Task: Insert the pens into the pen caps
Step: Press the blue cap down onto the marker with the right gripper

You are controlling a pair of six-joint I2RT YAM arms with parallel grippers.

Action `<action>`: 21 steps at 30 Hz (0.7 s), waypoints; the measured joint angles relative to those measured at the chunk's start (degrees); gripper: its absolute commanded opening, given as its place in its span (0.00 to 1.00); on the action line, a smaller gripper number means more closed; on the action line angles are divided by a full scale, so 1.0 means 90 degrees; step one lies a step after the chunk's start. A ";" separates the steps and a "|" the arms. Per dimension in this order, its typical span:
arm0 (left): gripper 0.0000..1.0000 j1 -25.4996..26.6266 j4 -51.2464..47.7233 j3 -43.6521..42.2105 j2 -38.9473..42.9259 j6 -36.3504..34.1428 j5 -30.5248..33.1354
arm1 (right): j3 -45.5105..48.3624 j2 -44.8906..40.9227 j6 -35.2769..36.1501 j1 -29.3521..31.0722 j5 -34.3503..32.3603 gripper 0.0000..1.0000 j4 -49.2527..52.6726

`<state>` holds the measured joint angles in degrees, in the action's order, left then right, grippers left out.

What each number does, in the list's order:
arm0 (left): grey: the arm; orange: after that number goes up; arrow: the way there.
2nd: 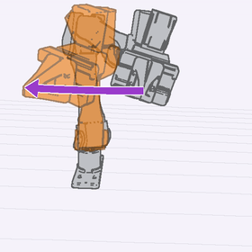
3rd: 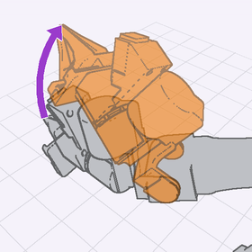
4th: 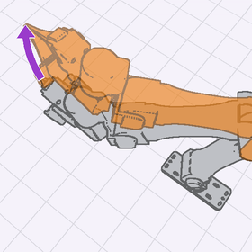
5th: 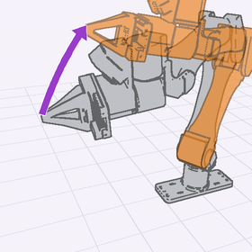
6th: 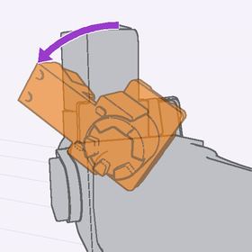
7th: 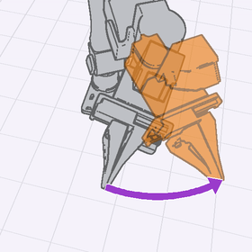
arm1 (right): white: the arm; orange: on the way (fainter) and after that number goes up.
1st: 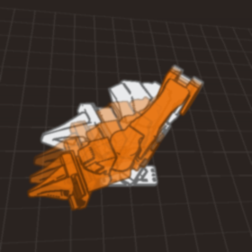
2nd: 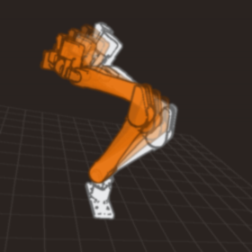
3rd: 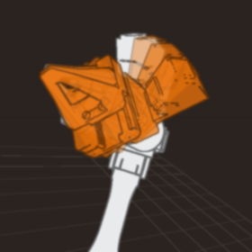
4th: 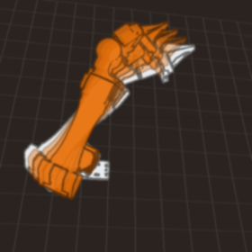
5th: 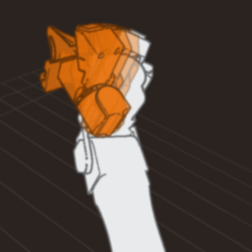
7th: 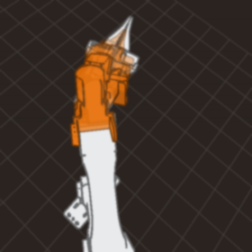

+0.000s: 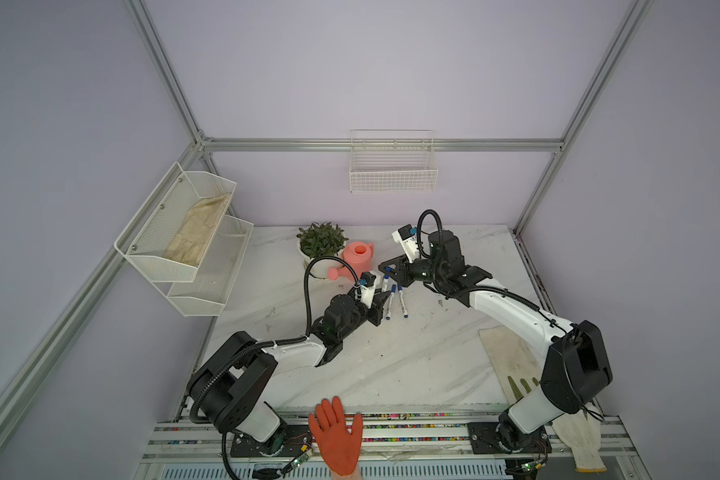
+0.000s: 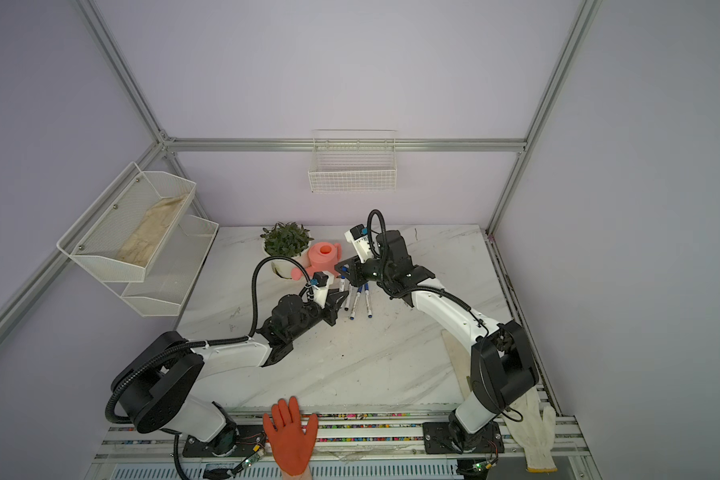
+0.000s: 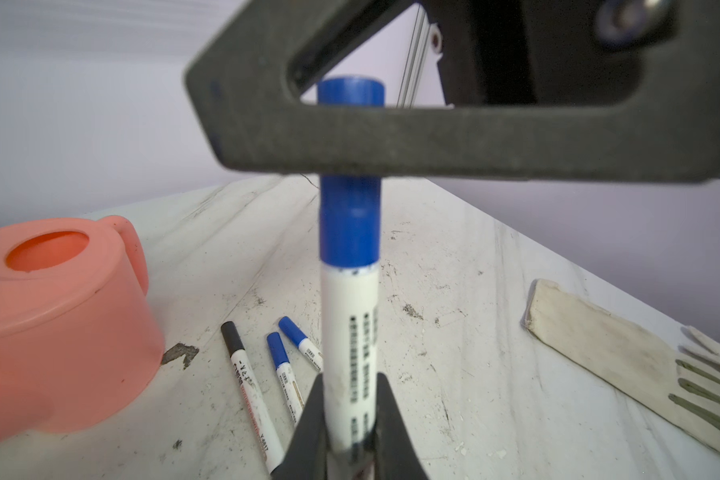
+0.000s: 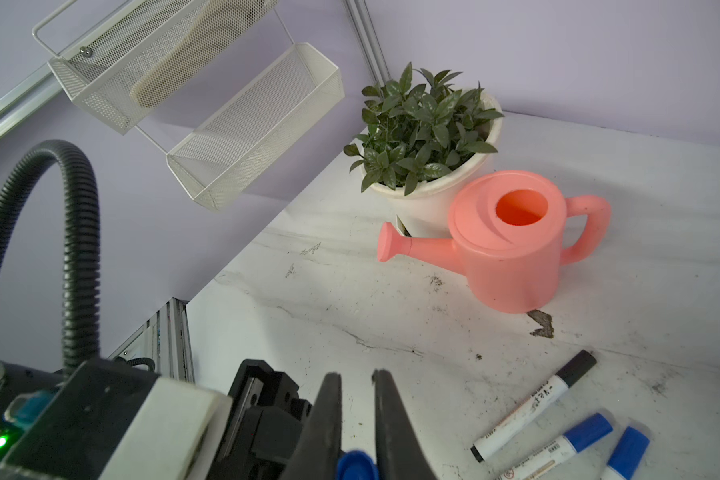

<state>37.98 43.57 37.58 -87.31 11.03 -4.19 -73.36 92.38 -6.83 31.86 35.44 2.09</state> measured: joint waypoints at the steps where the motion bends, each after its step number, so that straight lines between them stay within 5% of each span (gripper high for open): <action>1: 0.00 -0.0056 -0.0058 0.0053 0.0000 0.0041 -0.0058 | -0.0032 0.0046 0.0012 -0.0002 -0.0005 0.00 0.0000; 21: 0.00 -0.0299 -0.1054 0.0648 -0.0085 -0.1617 0.0007 | -0.0393 0.0374 0.0107 -0.0301 0.0022 0.00 0.0478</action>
<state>35.29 34.09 43.42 -88.07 -3.53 -4.12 -76.90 95.74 -5.87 29.15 35.64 6.39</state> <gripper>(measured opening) 0.126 0.149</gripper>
